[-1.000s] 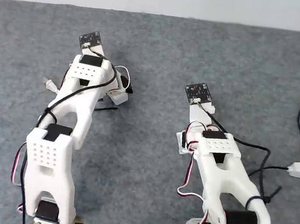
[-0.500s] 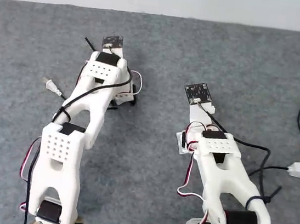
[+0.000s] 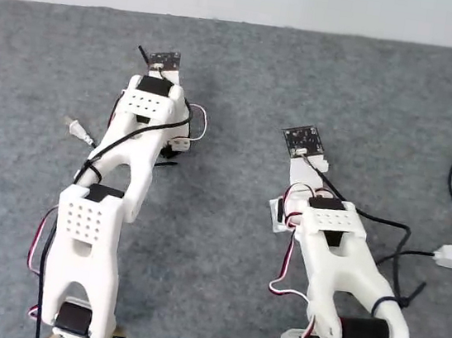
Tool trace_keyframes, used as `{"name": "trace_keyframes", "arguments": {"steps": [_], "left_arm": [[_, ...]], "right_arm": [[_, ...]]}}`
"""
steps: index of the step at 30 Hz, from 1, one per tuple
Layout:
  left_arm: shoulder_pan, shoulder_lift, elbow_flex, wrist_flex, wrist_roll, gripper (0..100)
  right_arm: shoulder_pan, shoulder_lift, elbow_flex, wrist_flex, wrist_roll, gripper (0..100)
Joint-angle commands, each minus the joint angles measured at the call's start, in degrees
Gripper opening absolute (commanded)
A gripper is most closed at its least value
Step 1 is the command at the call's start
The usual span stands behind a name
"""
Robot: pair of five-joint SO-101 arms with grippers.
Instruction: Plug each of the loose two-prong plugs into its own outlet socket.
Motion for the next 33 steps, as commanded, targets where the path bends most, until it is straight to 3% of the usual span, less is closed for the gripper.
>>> {"name": "trace_keyframes", "arguments": {"steps": [1, 5, 14, 18, 22, 25, 33], "left_arm": [[-1.8, -9.5, -1.7, 4.8, -2.1, 1], [-5.0, -19.1, 6.7, 4.7, -6.9, 1], [-4.7, -45.1, 40.6, -11.7, -12.2, 1], [-4.2, -52.7, 47.4, -17.5, -11.1, 3], [-4.2, -46.0, 42.6, -16.3, 1.5, 18], [-2.6, -36.6, 35.9, -13.1, 5.0, 29], [-2.5, -12.9, 8.5, -4.4, 5.2, 21]], "right_arm": [[0.4, 0.1, -3.3, -0.6, 0.2, 0.9], [0.5, 0.2, -3.3, -0.6, 0.2, 0.9], [0.4, 0.2, -3.3, -0.8, 0.2, 0.9], [0.2, 0.2, -3.3, -0.7, 0.2, 0.9], [0.1, 0.2, -3.3, -0.6, 0.2, 0.9], [0.1, 0.2, -3.3, -0.6, 0.2, 0.9], [0.1, 0.2, -3.3, -0.6, 0.2, 0.9]]}}
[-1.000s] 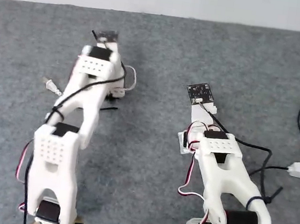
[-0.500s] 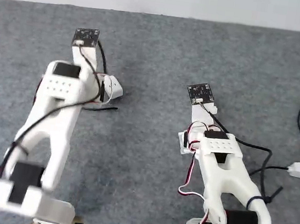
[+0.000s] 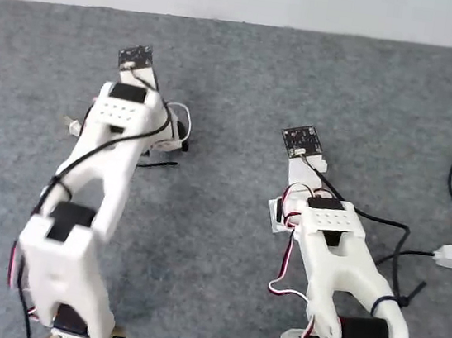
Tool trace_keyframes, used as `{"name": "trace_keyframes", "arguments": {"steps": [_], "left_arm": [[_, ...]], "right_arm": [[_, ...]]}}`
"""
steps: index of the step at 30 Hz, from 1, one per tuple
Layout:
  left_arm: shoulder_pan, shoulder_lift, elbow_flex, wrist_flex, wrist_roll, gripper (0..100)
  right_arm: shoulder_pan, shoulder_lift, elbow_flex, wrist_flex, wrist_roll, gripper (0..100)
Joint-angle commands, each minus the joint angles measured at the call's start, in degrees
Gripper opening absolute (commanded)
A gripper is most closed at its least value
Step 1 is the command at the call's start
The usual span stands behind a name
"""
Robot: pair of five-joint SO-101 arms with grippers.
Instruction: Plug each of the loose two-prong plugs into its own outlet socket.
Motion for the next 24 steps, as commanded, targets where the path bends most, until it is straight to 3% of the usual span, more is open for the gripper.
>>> {"name": "trace_keyframes", "arguments": {"steps": [1, 14, 19, 24], "left_arm": [[0.3, 7.7, -16.7, 4.9, 0.6, 21], [0.6, 38.4, -62.8, 24.6, 2.6, 21], [0.4, 43.2, -65.8, 24.6, 2.6, 19], [0.8, 44.1, -66.0, 24.5, 2.6, 1]], "right_arm": [[0.3, 0.0, -3.3, -0.6, 0.2, 0.9], [0.5, 0.0, -3.3, -0.8, 0.3, 0.9], [0.5, 0.0, -3.3, -0.7, 0.3, 0.9], [0.5, 0.0, -3.3, -0.7, 0.3, 0.9]]}}
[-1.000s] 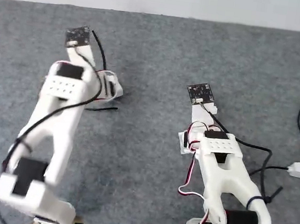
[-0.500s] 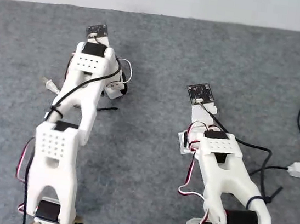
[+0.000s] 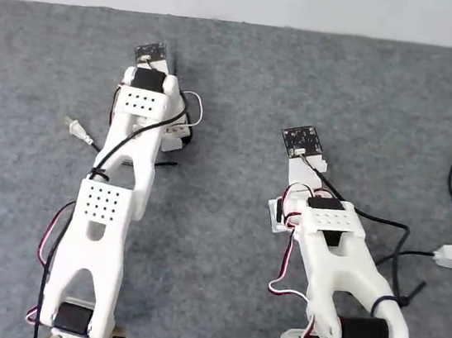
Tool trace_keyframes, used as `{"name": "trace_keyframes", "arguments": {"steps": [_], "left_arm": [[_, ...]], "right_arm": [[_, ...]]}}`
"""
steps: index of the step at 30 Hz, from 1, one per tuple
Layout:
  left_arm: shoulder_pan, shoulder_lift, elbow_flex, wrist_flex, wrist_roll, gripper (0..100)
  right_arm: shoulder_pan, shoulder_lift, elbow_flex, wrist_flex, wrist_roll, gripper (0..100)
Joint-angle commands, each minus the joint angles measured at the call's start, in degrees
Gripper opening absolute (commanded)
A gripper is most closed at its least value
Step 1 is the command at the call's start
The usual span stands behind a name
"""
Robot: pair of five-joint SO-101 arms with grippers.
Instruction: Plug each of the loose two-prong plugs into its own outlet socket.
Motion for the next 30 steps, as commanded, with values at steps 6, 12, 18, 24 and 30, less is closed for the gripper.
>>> {"name": "trace_keyframes", "arguments": {"steps": [6, 12, 18, 24, 30], "left_arm": [[0.2, -1.1, -2.0, 2.1, -0.2, 1], [0.6, -7.9, 4.5, 2.1, -1.6, 1], [-0.3, -20.9, 20.9, 1.5, -7.9, 1], [-4.8, -29.4, 33.8, -3.8, -9.0, 1], [-7.5, -31.6, 36.8, -7.6, -10.7, 4]], "right_arm": [[0.6, 0.0, -3.3, -0.7, 0.3, 0.9], [0.6, 0.0, -3.3, -0.8, 0.3, 0.9], [0.6, 0.0, -3.3, -0.9, 0.3, 0.9], [0.6, 0.0, -3.3, -0.7, 0.3, 0.9], [0.6, 0.0, -3.3, -0.7, 0.3, 0.9]]}}
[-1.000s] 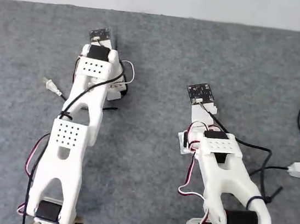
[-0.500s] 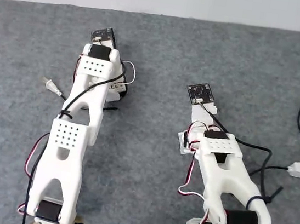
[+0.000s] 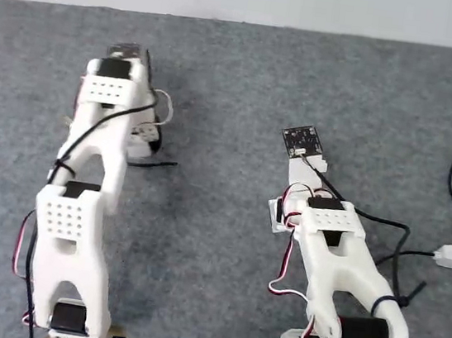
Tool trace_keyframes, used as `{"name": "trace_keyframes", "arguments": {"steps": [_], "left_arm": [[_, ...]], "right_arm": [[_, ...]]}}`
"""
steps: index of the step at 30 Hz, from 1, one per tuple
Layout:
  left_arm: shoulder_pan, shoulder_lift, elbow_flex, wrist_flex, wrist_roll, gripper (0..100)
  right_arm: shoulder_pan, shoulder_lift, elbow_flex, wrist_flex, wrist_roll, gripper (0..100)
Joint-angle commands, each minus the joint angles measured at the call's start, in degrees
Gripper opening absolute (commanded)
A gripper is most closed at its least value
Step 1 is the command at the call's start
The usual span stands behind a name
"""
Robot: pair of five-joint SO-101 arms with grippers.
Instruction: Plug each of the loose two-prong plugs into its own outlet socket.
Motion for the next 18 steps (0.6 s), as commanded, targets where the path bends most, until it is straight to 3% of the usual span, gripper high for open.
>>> {"name": "trace_keyframes", "arguments": {"steps": [1, 6, 12, 18], "left_arm": [[-0.3, -4.5, -0.4, -2.5, -1.0, 7], [0.7, -3.8, -0.7, -2.3, -1.0, 21], [2.7, -3.8, 0.8, -2.3, -1.0, 2], [4.7, -4.3, 6.4, -2.5, -1.1, 1]], "right_arm": [[0.6, 0.0, -3.3, -0.7, 0.3, 0.9], [0.6, 0.0, -3.3, -1.0, 0.3, 0.9], [0.6, 0.0, -3.3, -1.0, 0.3, 0.9], [0.6, 0.0, -3.3, -1.0, 0.3, 0.9]]}}
